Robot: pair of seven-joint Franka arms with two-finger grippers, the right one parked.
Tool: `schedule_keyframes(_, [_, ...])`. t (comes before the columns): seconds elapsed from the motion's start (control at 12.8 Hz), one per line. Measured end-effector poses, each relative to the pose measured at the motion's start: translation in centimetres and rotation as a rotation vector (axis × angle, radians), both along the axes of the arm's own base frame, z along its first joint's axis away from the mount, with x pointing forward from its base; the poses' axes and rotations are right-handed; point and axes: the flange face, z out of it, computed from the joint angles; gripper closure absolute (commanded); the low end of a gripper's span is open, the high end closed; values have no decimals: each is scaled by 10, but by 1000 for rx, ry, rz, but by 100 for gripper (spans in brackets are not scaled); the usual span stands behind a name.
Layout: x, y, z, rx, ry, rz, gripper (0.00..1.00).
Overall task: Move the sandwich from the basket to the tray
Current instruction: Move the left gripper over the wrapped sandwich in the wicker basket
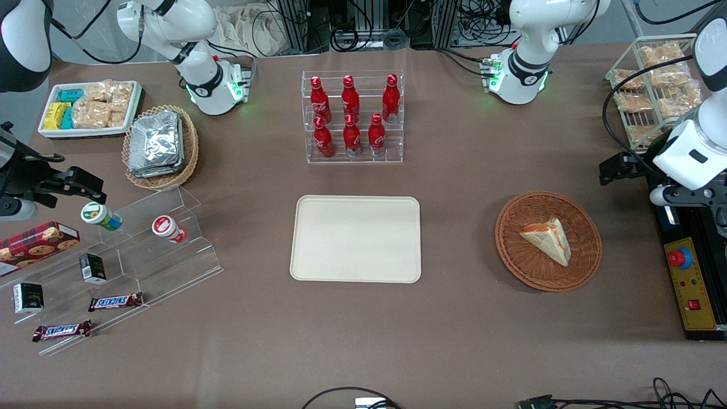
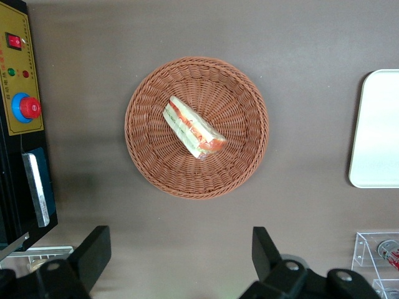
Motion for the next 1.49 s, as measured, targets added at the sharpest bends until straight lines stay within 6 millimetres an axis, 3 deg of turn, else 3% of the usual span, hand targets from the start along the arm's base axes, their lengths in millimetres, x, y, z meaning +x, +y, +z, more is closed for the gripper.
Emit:
schedule_keyframes(0.47, [9, 1, 0, -3, -4, 31, 0])
schedule_keyframes(0.86, [17, 16, -36, 34, 42, 421, 0])
schedule_keyframes(1.1, [20, 37, -78, 40, 18, 592, 0])
schedule_keyframes(1.49, [13, 27, -186, 39, -28, 869, 0])
